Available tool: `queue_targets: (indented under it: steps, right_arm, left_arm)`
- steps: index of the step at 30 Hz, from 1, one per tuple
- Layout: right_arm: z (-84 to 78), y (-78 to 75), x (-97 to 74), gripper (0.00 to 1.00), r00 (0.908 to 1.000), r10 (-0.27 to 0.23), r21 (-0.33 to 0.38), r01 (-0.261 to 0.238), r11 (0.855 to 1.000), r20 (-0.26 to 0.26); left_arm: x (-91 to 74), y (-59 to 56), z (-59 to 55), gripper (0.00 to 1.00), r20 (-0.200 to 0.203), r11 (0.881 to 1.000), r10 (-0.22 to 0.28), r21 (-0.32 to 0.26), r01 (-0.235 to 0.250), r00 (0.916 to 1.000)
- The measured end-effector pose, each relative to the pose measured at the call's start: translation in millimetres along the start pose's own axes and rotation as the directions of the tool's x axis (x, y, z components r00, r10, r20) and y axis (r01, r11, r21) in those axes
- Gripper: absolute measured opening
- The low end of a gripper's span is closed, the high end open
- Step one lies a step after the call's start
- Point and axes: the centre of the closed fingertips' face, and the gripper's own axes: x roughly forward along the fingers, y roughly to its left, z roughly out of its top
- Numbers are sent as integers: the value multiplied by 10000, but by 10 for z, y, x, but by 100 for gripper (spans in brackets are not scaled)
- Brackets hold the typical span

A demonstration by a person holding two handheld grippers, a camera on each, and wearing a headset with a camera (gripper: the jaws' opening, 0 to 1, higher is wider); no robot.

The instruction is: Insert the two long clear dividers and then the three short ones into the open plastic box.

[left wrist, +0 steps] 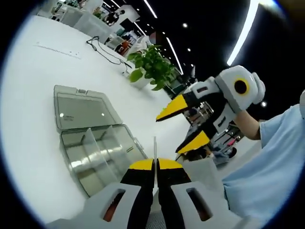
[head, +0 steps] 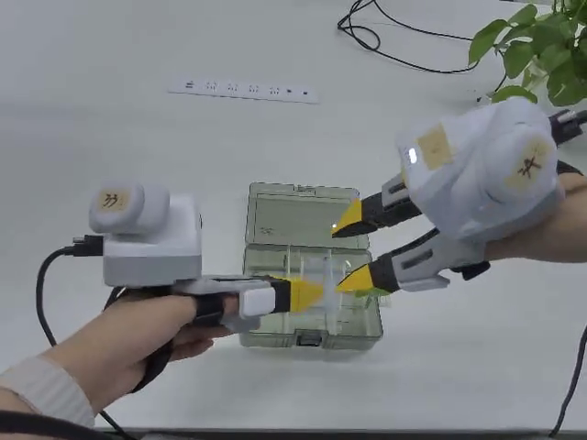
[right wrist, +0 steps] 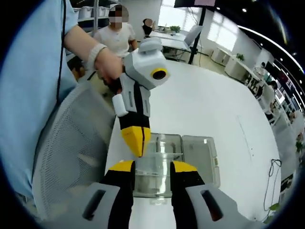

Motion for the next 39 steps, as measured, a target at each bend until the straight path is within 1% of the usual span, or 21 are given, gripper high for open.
queue_targets:
  steps: [3, 4, 5, 6, 7, 8, 9, 10, 11, 12, 13, 15, 17, 18, 19, 24, 26, 29, 33, 35, 39]
  right_arm:
    - [-35, 38, 3, 26, 9984, 554, 276, -556, 9981, 53]
    - [-47, 87, 13, 25, 9961, 884, 417, -885, 9952, 37]
    - [-47, 112, 20, 25, 9945, 1045, 511, -1046, 9932, 52]
    - [-50, 138, 27, 25, 9935, 1134, 629, -1132, 9916, -4]
    - [-65, 196, 36, 24, 9898, 1420, 619, -1411, 9881, -106]
    - [-66, 218, 50, 22, 9891, 1466, 625, -1454, 9874, -154]
    - [-74, 261, 68, 21, 9862, 1643, 734, -1622, 9840, -225]
    - [-91, 280, 92, 19, 9842, 1750, 730, -1727, 9823, -272]
    - [-100, 296, 111, 18, 9822, 1851, 771, -1822, 9802, -319]
    - [-103, 302, 123, 17, 9805, 1942, 805, -1913, 9782, -301]
    - [-98, 299, 140, 17, 9802, 1956, 834, -1926, 9777, -298]
    - [-69, 330, 124, 16, 9775, 2088, 869, -2055, 9748, -300]
    - [-40, 357, 129, 14, 9747, 2222, 928, -2191, 9713, -237]
    - [-26, 371, 132, 13, 9731, 2296, 975, -2266, 9691, -204]
    - [-23, 377, 136, 13, 9724, 2324, 980, -2295, 9684, -193]
    - [-49, 424, 157, 11, 9683, 2469, 921, -2427, 9657, -370]
    - [-46, 430, 160, 10, 9682, 2476, 898, -2436, 9657, -363]
    - [-46, 434, 169, 9, 9671, 2509, 878, -2466, 9651, -416]
    - [-42, 447, 172, 4, 9657, 2557, 824, -2515, 9643, -450]
    - [-35, 471, 172, 3, 9641, 2616, 874, -2570, 9625, -463]
    - [-29, 504, 177, 2, 9622, 2671, 683, -2634, 9623, -524]
  left_arm:
    - [-12, -23, -79, 0, -521, 9963, -96, 851, 140, 9986]
    - [-15, -50, -105, 0, -686, 9935, -200, 1108, 276, 9974]
    - [-16, -53, -112, 0, -730, 9920, -216, 1226, 304, 9971]
    - [-20, -51, -121, 0, -809, 9884, -199, 1482, 318, 9965]
    - [-24, -69, -140, 0, -946, 9825, -266, 1809, 435, 9952]
    - [-26, -84, -152, 0, -1039, 9768, -313, 2075, 525, 9941]
    - [-27, -109, -155, 0, -1090, 9663, -386, 2490, 649, 9933]
    - [-28, -131, -159, 0, -1128, 9584, -445, 2757, 743, 9926]
    - [-28, -160, -166, 0, -1180, 9458, -503, 3133, 853, 9917]
    - [-28, -178, -172, 0, -1225, 9370, -540, 3367, 927, 9910]
    - [-30, -194, -178, 0, -1300, 9218, -575, 3739, 1027, 9898]
    - [-28, -211, -193, 0, -1407, 9050, -566, 4109, 1103, 9884]
    - [-23, -221, -195, 0, -1436, 8828, -556, 4552, 1158, 9881]
    - [-20, -232, -195, 0, -1430, 8673, -563, 4832, 1193, 9881]
    - [-16, -229, -195, 0, -1416, 8620, -548, 4928, 1184, 9884]
    - [-12, -234, -167, 0, -1248, 8471, -600, 5185, 1167, 9904]
    - [-10, -241, -160, 0, -1232, 8362, -620, 5353, 1189, 9904]
    - [-8, -258, -150, 0, -1190, 8284, -671, 5467, 1218, 9906]
    - [-8, -270, -155, 0, -1198, 8256, -733, 5497, 1276, 9901]
    - [-11, -271, -159, 0, -1202, 8233, -731, 5529, 1280, 9901]
    - [-11, -268, -167, 0, -1242, 8209, -730, 5560, 1303, 9896]
